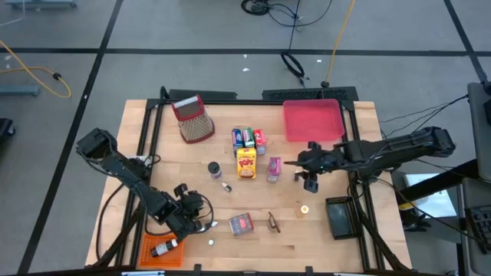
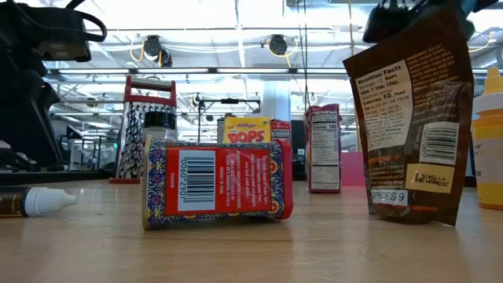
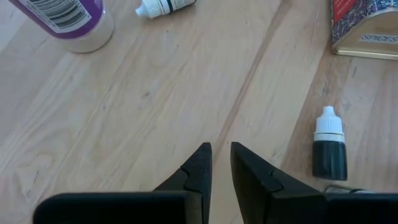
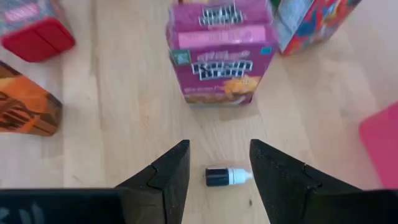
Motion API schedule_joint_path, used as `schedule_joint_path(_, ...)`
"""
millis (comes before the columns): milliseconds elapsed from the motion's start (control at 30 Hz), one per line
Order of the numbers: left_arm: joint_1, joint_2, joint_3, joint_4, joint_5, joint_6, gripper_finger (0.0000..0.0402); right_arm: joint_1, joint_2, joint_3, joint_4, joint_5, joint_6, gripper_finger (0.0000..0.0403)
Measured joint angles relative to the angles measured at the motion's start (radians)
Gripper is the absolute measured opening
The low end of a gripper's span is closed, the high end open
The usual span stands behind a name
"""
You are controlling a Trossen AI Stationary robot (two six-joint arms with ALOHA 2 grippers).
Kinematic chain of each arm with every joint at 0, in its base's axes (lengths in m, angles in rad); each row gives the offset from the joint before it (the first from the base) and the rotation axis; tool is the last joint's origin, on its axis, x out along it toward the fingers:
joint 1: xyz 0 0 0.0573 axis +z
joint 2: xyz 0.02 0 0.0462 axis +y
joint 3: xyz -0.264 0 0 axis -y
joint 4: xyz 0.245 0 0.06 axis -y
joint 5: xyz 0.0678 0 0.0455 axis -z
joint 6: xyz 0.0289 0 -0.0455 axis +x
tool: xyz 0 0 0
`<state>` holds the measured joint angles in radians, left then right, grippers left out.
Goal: Pick & Place Kitchen Items
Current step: Put the small black food coloring bottle into the orange bin
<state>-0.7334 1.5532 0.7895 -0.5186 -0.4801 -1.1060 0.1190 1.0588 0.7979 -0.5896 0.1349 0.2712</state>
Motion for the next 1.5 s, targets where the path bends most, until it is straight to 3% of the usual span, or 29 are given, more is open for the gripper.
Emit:
schedule_joint_path(333,0.000,0.000,0.000,0.000,-0.001,-0.002,0.0063,-0.029,0.133,0.000,-0.103,0.022,0.044,0.0160)
schedule_joint_path(833,0.000,0.000,0.000,0.000,-0.019,-0.002,0.0063,-0.094,0.240,0.000,-0.116,-0.006,0.573,0.0160)
schedule_joint_path(1200,0.000,0.000,0.000,0.000,-0.019,-0.002,0.0063,-0.091,0.361,0.000,-0.058,-0.089,0.662,0.0160)
schedule_joint_path(1500,0.000,0.000,0.000,0.000,-0.019,-0.002,0.0063,-0.091,0.402,0.000,0.021,-0.088,0.716,0.0160)
